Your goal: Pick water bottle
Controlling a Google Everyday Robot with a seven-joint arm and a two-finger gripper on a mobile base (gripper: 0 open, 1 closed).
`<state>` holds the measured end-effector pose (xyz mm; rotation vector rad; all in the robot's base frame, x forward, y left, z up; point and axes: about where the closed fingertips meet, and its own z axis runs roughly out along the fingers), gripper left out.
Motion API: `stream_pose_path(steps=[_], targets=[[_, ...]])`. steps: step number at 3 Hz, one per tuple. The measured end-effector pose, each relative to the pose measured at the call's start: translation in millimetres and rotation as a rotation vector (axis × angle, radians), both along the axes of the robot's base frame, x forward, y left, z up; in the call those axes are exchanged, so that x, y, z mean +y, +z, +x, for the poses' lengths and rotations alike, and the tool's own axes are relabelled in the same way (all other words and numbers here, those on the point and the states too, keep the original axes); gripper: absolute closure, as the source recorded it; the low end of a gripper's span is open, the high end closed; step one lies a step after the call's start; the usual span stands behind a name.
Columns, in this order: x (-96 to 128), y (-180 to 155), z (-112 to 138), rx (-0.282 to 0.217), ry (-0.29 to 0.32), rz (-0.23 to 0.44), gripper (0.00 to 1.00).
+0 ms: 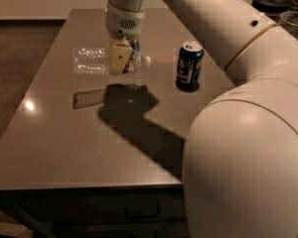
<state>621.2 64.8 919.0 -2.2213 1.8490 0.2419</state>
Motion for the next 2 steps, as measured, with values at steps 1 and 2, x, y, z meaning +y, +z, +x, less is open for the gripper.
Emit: stream_pose_path(steps=[1, 2], targets=[[-5, 29, -3, -0.040, 0.009, 0.051, 1.00], [-19, 46, -10, -0.078, -0.019, 0.099, 1.00]])
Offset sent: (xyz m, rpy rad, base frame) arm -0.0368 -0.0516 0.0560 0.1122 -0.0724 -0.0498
